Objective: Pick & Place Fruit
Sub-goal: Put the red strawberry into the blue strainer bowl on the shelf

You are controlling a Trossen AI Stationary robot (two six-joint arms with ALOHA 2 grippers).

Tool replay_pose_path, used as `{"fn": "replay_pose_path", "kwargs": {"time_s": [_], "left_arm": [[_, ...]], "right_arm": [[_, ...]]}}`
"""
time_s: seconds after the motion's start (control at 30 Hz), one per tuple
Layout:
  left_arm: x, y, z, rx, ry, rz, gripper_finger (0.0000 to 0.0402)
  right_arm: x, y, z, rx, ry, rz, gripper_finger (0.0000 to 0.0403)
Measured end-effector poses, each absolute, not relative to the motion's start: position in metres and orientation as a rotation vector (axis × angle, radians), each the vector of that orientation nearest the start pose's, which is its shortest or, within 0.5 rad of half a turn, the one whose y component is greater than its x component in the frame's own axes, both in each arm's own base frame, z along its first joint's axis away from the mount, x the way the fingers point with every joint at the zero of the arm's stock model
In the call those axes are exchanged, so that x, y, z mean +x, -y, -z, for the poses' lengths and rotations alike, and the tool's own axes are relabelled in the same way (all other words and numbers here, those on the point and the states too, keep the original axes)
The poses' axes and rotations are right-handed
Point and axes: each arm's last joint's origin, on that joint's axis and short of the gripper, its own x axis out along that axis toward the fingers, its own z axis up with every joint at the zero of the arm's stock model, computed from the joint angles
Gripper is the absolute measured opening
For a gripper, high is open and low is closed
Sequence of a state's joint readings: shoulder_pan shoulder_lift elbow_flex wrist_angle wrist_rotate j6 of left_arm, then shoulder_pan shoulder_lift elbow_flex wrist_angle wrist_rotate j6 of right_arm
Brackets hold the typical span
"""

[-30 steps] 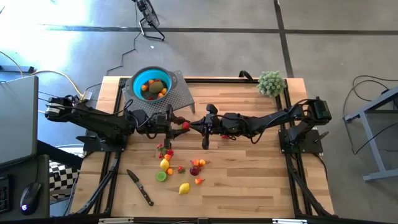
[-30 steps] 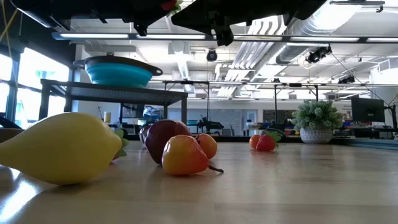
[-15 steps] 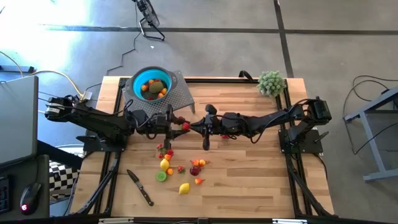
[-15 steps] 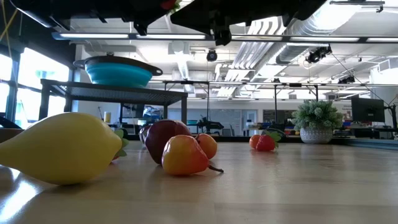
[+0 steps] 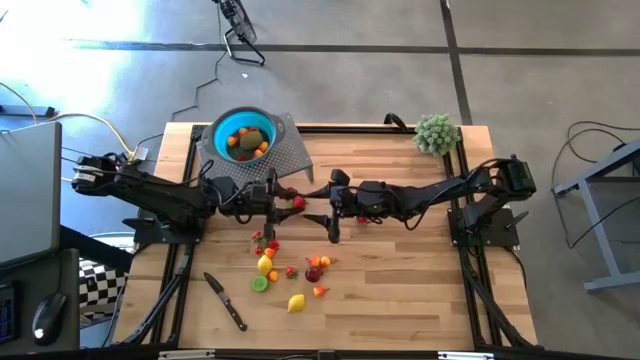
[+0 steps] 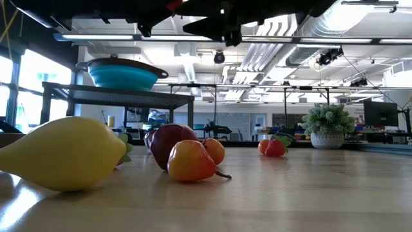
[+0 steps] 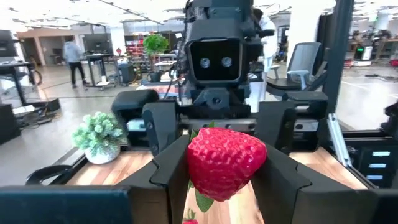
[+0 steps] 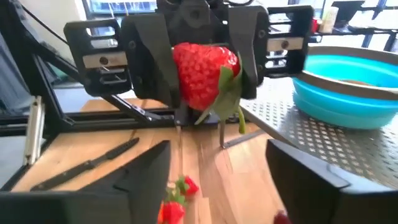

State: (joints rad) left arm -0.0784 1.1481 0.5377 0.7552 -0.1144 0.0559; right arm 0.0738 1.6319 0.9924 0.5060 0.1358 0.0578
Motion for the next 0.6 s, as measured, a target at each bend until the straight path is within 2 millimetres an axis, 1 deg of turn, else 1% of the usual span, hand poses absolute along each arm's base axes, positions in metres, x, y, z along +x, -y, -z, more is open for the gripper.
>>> {"fn": "replay_pose_path", "kwargs": {"time_s": [0.13,0.27,0.4,0.6], "left_arm": [[0.238,0.014,-0.270,0.059,0.142,-0.086,0.0141],[0.230,0.012,-0.277,0.071,0.156,-0.134,0.0141],[0.219,0.009,-0.285,0.070,0.157,-0.214,0.0141],[0.196,0.004,-0.297,0.062,0.144,-0.316,0.0141]], "right_arm": [[0.356,-0.022,-0.259,0.030,-0.191,0.134,0.0301],[0.352,-0.020,-0.258,0.018,-0.238,0.185,0.0323],[0.352,-0.020,-0.257,0.031,-0.243,0.189,0.0326],[0.352,-0.020,-0.255,0.034,-0.264,0.191,0.0317]]}}
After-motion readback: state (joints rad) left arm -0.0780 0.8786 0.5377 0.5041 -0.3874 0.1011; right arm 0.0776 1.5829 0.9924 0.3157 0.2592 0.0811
